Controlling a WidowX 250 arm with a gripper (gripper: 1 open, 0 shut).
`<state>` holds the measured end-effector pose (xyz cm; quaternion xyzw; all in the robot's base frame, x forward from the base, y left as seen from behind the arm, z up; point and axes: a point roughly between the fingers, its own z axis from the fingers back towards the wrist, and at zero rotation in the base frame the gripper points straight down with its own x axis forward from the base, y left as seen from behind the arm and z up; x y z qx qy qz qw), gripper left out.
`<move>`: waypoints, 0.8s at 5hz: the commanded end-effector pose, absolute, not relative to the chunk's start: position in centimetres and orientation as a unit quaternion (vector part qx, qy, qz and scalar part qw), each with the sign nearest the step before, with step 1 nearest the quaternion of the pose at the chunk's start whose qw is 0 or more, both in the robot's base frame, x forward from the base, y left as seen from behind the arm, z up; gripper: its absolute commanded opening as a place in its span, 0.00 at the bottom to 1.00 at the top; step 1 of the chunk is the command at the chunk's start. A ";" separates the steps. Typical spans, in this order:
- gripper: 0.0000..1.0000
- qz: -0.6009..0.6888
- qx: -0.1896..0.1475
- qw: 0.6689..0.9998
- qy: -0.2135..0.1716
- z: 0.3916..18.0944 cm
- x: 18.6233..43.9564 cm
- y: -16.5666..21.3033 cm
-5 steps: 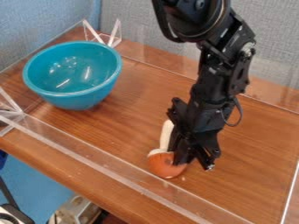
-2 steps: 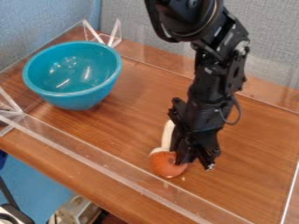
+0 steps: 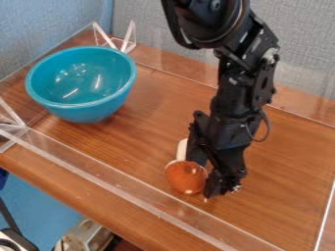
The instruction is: Remove the mushroom from inside the blue bowl and put it on the table
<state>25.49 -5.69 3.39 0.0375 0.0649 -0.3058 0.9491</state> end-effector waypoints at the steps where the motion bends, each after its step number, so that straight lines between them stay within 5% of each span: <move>1: 1.00 -0.294 0.038 0.954 0.042 5.0 25.7 -5.6; 4: 1.00 -0.265 0.040 0.963 0.024 7.7 25.4 -5.5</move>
